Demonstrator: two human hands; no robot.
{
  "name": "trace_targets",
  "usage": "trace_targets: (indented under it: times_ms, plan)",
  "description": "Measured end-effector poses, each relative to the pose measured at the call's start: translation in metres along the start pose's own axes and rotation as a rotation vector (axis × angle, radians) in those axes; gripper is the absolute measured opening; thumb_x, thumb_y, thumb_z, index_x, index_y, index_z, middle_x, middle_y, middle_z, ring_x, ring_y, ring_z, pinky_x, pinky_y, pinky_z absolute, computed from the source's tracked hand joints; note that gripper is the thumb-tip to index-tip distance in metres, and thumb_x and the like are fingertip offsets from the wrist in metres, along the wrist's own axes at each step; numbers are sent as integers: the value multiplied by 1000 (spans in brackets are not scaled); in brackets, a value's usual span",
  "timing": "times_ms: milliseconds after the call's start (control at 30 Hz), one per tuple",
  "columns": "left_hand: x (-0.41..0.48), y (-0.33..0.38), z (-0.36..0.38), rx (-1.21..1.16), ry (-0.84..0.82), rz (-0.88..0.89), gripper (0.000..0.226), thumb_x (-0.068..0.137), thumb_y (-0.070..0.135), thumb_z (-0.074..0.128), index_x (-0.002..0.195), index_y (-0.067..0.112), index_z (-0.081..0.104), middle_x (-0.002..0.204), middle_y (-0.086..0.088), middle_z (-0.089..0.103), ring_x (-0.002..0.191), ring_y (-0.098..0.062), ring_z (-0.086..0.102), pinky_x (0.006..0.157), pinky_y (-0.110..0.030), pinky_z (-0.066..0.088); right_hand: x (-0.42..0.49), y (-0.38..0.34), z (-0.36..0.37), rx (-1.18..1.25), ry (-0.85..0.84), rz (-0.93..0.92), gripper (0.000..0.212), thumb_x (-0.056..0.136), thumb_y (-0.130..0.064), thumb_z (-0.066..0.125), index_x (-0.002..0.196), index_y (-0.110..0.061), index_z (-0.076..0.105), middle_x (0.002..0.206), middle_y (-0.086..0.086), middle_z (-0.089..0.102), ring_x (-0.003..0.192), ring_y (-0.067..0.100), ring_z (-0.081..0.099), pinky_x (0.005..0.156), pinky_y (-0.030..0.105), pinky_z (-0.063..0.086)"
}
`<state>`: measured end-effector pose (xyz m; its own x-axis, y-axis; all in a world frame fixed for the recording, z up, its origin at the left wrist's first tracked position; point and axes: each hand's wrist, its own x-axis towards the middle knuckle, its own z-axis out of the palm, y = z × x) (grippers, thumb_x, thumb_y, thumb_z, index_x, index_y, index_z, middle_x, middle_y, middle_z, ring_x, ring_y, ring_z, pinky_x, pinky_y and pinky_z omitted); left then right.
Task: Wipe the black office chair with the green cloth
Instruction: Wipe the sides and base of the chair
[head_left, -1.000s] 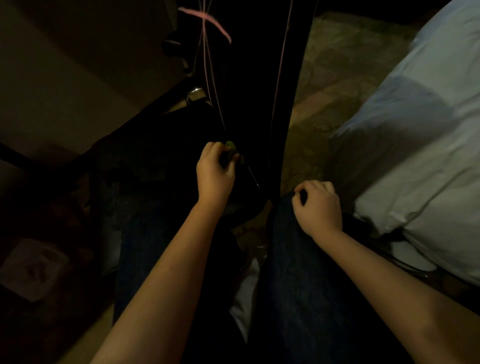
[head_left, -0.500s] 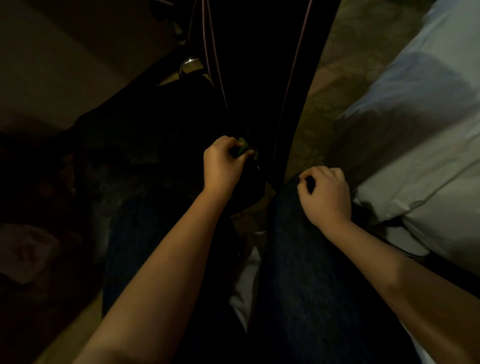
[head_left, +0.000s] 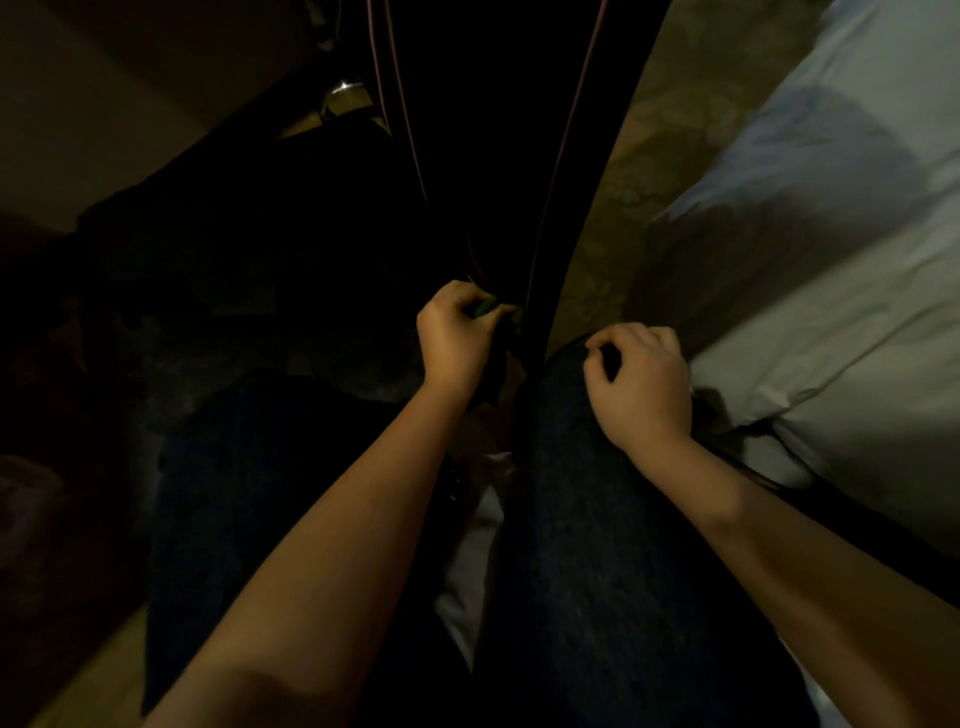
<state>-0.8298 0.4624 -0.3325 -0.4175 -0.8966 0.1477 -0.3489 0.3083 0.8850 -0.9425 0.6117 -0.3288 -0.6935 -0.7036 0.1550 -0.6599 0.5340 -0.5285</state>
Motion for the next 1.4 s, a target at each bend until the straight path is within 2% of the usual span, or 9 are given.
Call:
trace_targets:
  times_ms: [100,233,333,500,867,1000,1167,1267,1400]
  plan:
    - [2,-2,1,-34,-3,-4,13,78,4,78,84,12,71,86,-4,64,86,-13,62,75,-10,47,1,1,-1,3,0,6,11,87,-20,57,90,-18,68,97,0,66,100,25,50,84,41,46]
    - [1,3,-1,-76,-21,-40,9,79,1,77,87,2,73,91,-12,68,90,-21,65,80,-24,52,4,-1,-1,19,-10,-6,11,88,-18,57,91,-17,68,97,0,66,100,26,50,85,42,45]
    - [-4,6,-4,-54,15,-45,8,78,3,77,82,1,70,85,-7,63,86,-17,62,75,-17,48,3,-2,-3,14,-14,-12,12,89,-19,56,91,-17,68,98,0,66,101,25,50,84,40,45]
    - [-11,10,-19,-66,70,-53,8,82,5,75,89,6,73,93,-9,66,90,-12,61,81,-13,48,1,1,-4,13,0,-9,12,88,-19,56,89,-18,67,97,-1,65,100,25,50,81,38,43]
    - [-7,50,-71,-146,161,5,12,82,7,76,94,8,73,96,-12,68,93,-15,64,79,-15,49,-1,-4,-6,-21,-25,-15,13,88,-21,55,90,-16,67,95,3,66,97,26,50,80,40,46]
    - [10,96,-91,-202,185,96,11,84,11,75,94,11,71,97,-9,68,92,-10,64,82,-17,49,-2,-6,-10,-39,-52,-12,15,89,-22,54,92,-14,67,97,4,66,98,26,49,82,41,46]
    - [37,172,-110,-171,179,303,18,85,14,74,101,5,71,99,-8,67,96,-17,63,90,-30,51,-3,-9,-17,-75,-115,1,16,92,-25,53,91,-11,61,97,9,61,102,28,48,84,43,44]
    - [48,201,-114,-49,155,404,24,85,18,74,106,6,69,106,-6,66,100,-12,62,91,-24,51,-3,-7,-20,-92,-137,16,23,94,-27,51,104,-11,64,108,9,62,106,28,46,88,43,44]
    - [46,203,-114,125,160,481,28,87,16,72,112,6,65,113,-5,63,104,-8,57,93,-14,45,-3,-4,-20,-96,-115,11,23,94,-28,50,105,-13,64,108,8,62,105,26,46,87,40,44]
